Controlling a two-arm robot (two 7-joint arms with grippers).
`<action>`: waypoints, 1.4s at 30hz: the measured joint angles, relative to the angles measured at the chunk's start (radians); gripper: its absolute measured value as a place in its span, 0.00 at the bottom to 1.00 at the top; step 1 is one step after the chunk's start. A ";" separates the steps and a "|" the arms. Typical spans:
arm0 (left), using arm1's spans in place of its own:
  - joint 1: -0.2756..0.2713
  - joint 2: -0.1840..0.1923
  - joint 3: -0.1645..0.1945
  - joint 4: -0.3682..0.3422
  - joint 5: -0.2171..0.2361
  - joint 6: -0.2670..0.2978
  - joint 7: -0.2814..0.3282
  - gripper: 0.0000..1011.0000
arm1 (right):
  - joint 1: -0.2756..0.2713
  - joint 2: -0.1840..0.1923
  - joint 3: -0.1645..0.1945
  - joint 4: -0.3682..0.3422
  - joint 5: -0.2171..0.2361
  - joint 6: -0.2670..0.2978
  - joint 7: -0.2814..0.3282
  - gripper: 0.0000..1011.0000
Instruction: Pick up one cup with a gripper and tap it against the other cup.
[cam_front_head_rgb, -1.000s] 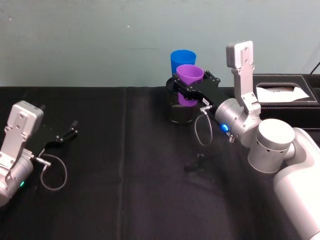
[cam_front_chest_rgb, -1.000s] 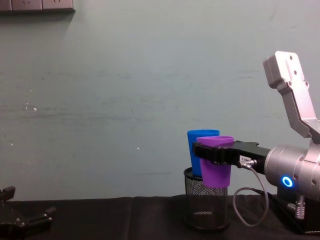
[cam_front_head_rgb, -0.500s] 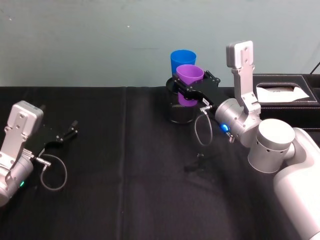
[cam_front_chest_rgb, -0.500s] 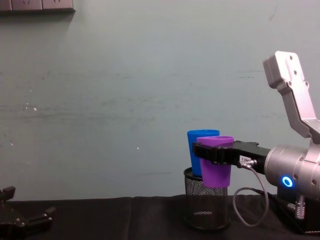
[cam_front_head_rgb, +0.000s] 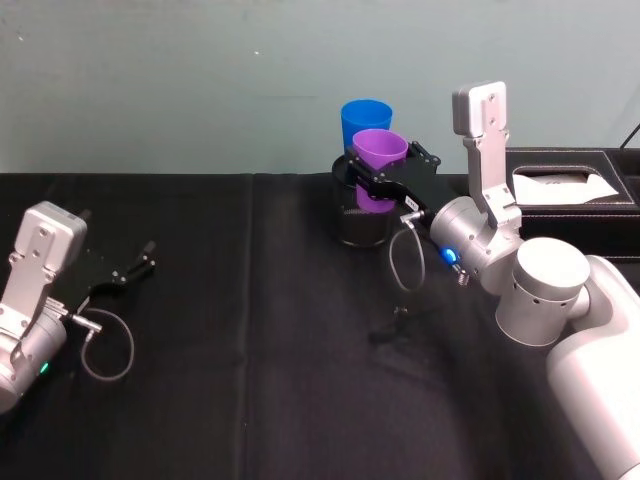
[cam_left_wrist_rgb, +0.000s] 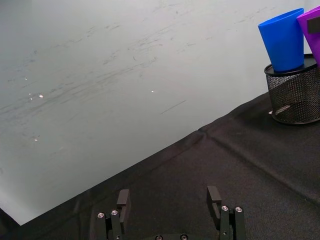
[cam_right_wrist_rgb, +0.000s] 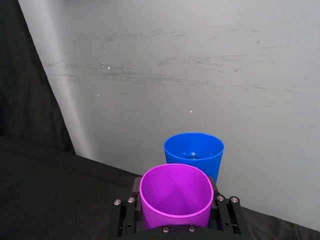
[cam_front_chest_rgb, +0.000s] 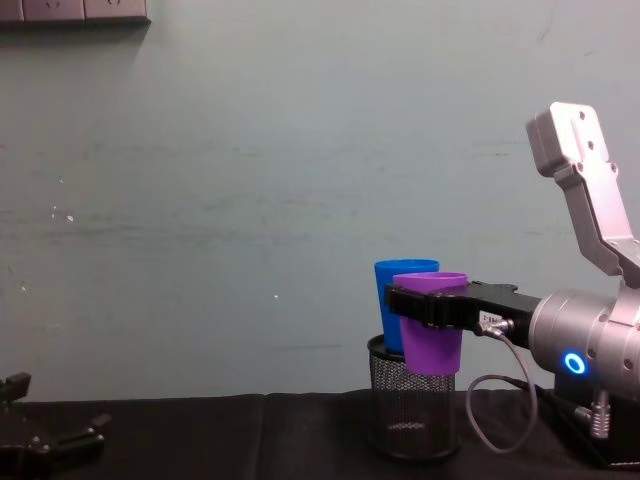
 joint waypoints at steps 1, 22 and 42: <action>0.000 0.000 0.000 0.000 0.000 0.000 0.000 0.99 | 0.000 0.000 0.000 0.000 0.000 0.000 0.000 0.72; 0.000 0.000 0.000 0.000 0.000 0.000 0.000 0.99 | 0.000 0.000 0.000 0.000 0.000 0.000 0.000 0.72; 0.000 0.000 0.000 0.000 0.000 0.000 0.000 0.99 | 0.000 0.000 0.000 0.000 0.000 0.000 0.000 0.72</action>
